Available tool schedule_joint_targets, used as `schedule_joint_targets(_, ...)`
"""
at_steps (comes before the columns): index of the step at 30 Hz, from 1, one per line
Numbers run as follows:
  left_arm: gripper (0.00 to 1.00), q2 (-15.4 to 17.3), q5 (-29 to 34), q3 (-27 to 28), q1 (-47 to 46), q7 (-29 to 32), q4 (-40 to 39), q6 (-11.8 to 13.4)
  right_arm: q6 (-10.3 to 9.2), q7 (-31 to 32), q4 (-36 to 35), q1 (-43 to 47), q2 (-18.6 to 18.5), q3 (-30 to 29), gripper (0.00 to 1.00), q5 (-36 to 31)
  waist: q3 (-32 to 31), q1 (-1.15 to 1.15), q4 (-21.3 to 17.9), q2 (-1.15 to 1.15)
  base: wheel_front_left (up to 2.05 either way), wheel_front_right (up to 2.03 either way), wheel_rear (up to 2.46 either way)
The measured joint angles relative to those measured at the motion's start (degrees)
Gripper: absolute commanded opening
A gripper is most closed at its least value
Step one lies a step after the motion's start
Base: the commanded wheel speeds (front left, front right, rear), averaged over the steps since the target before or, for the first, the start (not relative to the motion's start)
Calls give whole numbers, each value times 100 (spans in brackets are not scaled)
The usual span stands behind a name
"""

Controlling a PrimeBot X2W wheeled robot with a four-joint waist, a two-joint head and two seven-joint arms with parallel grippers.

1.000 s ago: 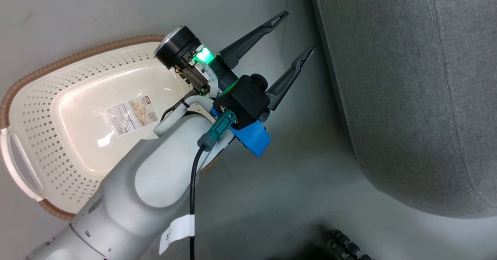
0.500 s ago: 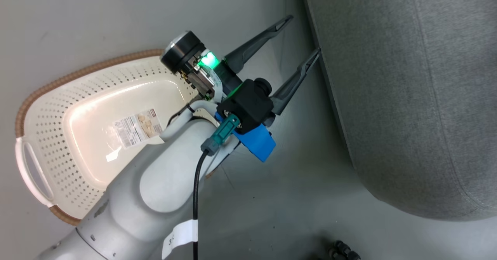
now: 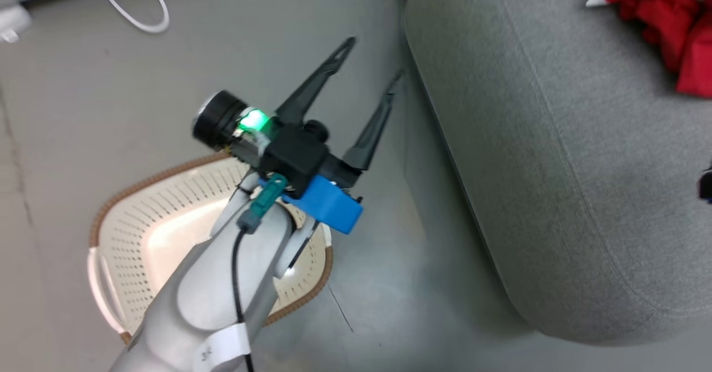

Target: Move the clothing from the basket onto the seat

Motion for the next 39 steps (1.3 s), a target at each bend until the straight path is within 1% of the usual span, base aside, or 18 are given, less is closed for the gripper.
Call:
schedule_joint_targets(5,100,5,-42,600,454,0,-171,154,-1,0,-361,300,156,580,100,-130,-592,0,168,0,0,0,0)
schedule_joint_targets(11,100,12,-40,1372,1031,-1,-291,313,-1,1,-667,654,361,1251,100,-193,-1203,0,500,0,0,0,0)
schedule_joint_targets(19,100,-41,79,2226,1842,-1,-431,316,0,0,-845,1043,610,1908,100,-294,-1824,-1,998,0,0,0,0)
schedule_joint_targets(24,100,-113,149,2668,2385,0,-470,198,0,0,-822,1330,789,1968,100,-268,-2147,-1,1206,0,0,0,0)
schedule_joint_targets(28,100,-223,223,2909,2755,0,-472,54,-1,0,-754,1582,880,1817,100,-240,-2356,-1,1329,0,0,0,0)
schedule_joint_targets(34,100,-359,318,3081,3067,0,-511,-129,-1,0,-549,1917,1001,1572,100,-248,-2560,0,1447,0,0,0,0)
schedule_joint_targets(39,100,-409,325,3161,3206,0,-512,-221,-1,0,-469,2083,1093,1484,100,-256,-2641,0,1480,0,0,0,0)
